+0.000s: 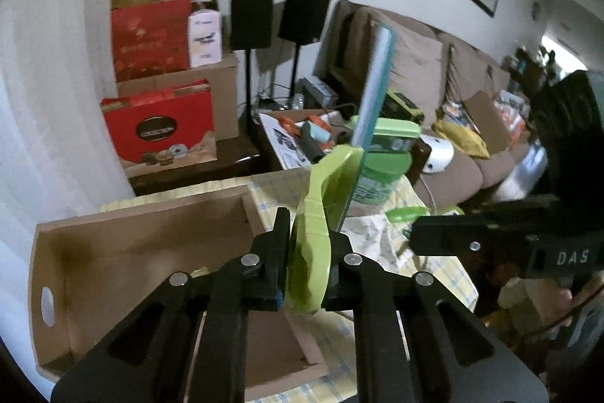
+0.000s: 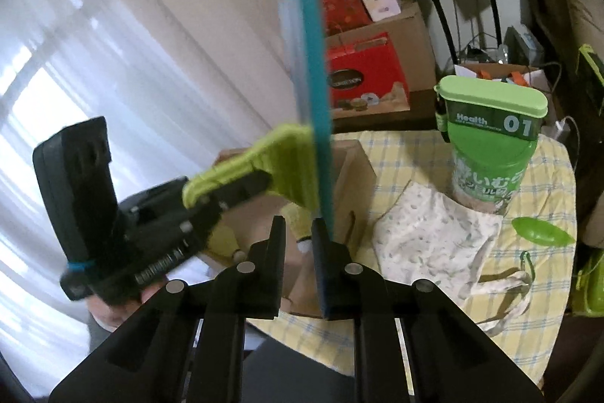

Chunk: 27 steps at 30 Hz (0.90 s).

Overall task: Organize objects
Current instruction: 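Lift the squeegee with both tools and carry it toward the tray, then lower the squeegee into the tray and open both tools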

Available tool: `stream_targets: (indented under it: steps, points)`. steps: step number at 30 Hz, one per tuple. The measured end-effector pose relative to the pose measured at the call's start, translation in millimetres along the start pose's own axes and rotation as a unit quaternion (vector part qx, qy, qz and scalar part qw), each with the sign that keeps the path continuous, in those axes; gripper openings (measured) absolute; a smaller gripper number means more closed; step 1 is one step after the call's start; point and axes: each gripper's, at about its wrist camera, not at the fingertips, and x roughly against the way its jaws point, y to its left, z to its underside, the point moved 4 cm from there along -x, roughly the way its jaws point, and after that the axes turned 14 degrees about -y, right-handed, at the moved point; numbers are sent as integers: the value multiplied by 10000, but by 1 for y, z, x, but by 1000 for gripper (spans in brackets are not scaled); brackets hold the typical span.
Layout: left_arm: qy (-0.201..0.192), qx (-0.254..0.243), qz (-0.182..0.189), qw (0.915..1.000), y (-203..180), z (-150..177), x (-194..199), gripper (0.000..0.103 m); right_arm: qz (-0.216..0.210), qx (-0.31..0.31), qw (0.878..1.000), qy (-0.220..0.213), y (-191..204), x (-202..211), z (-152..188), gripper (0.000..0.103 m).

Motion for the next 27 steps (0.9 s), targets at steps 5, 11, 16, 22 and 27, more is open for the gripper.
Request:
stream_targets:
  steps: [5, 11, 16, 22, 27]
  points:
    - [-107, 469, -50, 9988, 29, 8, 8, 9, 200, 91, 9998, 14, -7, -20, 8, 33]
    - [-78, 936, -169, 9954, 61, 19, 11, 9, 353, 418, 9981, 278, -3, -70, 27, 37]
    - [-39, 1159, -225, 9930, 77, 26, 10, 10, 375, 699, 9965, 268, 6, -98, 36, 48]
    - [84, 1454, -397, 9885, 94, 35, 6, 12, 548, 1296, 9892, 402, 15, -125, 40, 50]
    - [151, 1874, -360, 9815, 108, 45, 3, 13, 747, 1873, 9772, 670, 23, -147, 48, 37]
